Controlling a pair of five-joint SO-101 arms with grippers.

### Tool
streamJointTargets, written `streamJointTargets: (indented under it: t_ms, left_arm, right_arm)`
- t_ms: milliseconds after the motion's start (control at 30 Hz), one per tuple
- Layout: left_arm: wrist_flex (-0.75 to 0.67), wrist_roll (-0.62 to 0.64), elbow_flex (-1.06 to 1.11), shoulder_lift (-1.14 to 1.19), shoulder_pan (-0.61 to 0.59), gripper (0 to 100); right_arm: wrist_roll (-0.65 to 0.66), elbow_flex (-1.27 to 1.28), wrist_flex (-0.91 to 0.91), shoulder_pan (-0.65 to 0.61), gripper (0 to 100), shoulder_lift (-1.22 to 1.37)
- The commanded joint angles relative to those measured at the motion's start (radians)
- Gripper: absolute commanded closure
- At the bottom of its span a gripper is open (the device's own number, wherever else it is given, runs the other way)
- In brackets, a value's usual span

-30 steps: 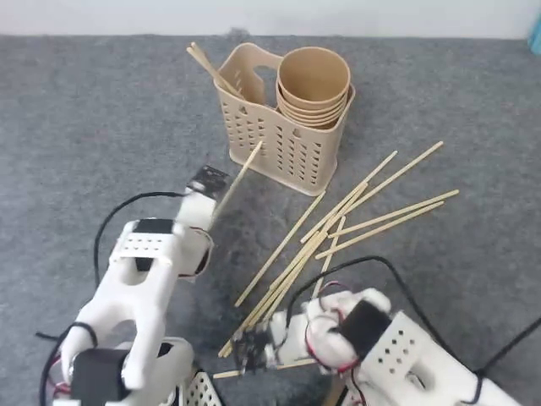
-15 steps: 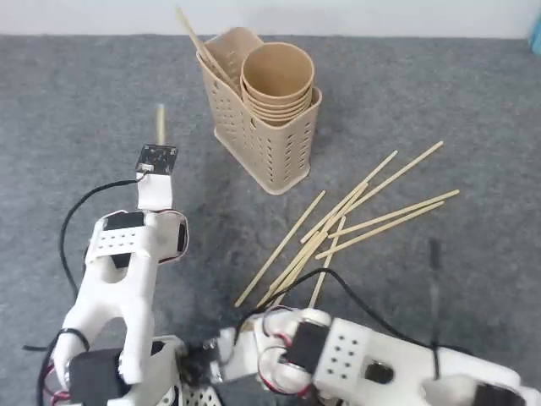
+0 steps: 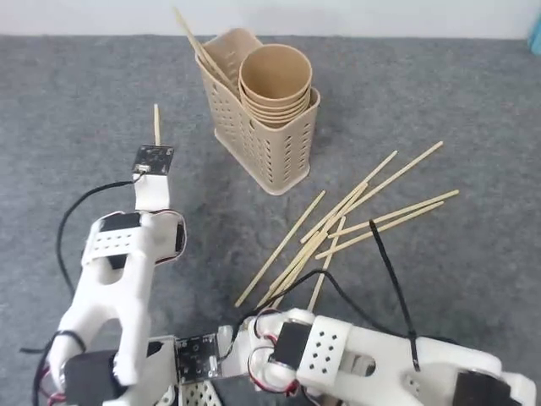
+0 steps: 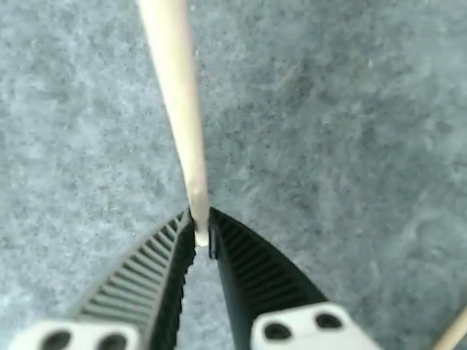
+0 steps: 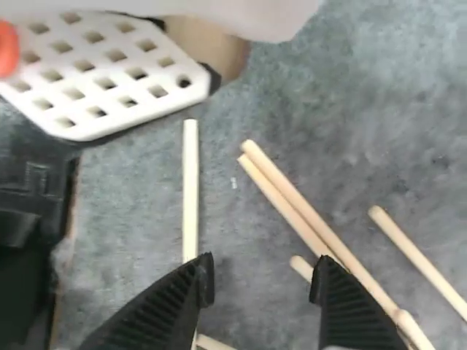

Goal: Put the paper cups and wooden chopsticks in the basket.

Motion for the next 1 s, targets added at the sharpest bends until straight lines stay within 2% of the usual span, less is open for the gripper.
streamJointTargets:
  t_ms: [0,200,333,467,667,867,967]
  left_arm:
    - [-0.014,-0.009,-0.036,-0.003,0.006,99]
    - [-0.017,-0.009,-0.036,-0.002,0.006,99]
    - [-0.018,-0.009,-0.036,-0.002,0.006,99]
    - [-0.018,-0.011,-0.036,-0.002,0.006,99]
    - [-0.020,-0.011,-0.036,-0.002,0.006,99]
    - [-0.020,-0.011,-0.035,-0.002,0.029,99]
    - [-0.021,-0.011,-0.030,-0.002,0.031,99]
  right_arm:
    - [0.000,-0.023,0.016,-0.145,78.3,0.036]
    - [-0.049,-0.026,0.005,-0.156,78.3,0.036]
    - [-0.087,-0.035,-0.001,-0.219,78.3,0.038]
    - [-0.089,-0.028,-0.018,-0.265,78.3,0.047]
    - [-0.094,-0.012,-0.053,-0.268,78.5,0.048]
    - [-0.101,-0.005,-0.085,-0.272,89.7,0.048]
    - [-0.101,-0.003,-0.077,-0.289,89.2,0.048]
